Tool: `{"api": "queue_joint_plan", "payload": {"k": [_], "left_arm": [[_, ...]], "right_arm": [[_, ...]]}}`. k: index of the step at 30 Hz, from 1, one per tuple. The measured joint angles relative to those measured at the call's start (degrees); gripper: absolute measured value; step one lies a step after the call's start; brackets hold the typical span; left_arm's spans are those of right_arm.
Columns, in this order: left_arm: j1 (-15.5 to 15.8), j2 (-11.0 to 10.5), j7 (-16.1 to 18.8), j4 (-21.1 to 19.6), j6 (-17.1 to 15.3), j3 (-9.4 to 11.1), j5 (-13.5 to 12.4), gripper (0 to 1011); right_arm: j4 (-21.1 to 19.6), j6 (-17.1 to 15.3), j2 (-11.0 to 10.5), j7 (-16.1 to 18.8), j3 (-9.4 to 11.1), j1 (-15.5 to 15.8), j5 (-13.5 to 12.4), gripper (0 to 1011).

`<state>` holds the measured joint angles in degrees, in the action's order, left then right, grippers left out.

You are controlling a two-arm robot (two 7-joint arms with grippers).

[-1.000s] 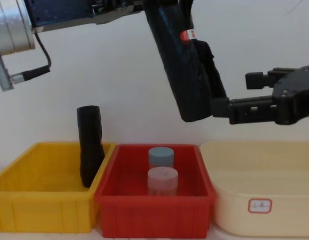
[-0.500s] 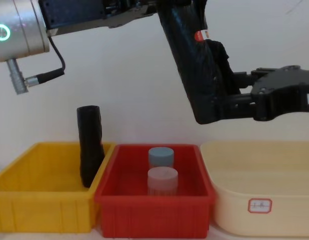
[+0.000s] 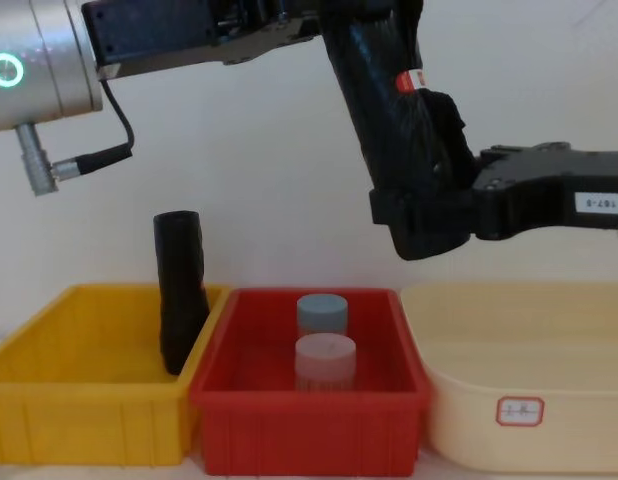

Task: Pick up the garbage bag with the one hand and transfer it to the other hand.

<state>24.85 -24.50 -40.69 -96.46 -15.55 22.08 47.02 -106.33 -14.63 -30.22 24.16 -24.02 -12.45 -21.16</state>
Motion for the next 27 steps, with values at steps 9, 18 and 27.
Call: {"api": "queue_joint_plan", "payload": {"k": [9,18,27], "left_arm": [[-0.05,-0.61,0.11,-0.21,-0.02,0.48,0.13,386],[-0.10,-0.93,0.17,-0.30,-0.02,0.72,0.20,386],[-0.12,-1.07,0.21,-0.35,-0.01,0.81,0.24,386]], "right_arm": [[2.32,0.73,1.04,0.35,-0.85,-1.61,-0.64,979],[3.44,1.04,1.54,0.60,-1.29,-2.45,-0.95,770],[3.98,1.25,1.76,0.74,-1.52,-2.82,-1.12,566]]}}
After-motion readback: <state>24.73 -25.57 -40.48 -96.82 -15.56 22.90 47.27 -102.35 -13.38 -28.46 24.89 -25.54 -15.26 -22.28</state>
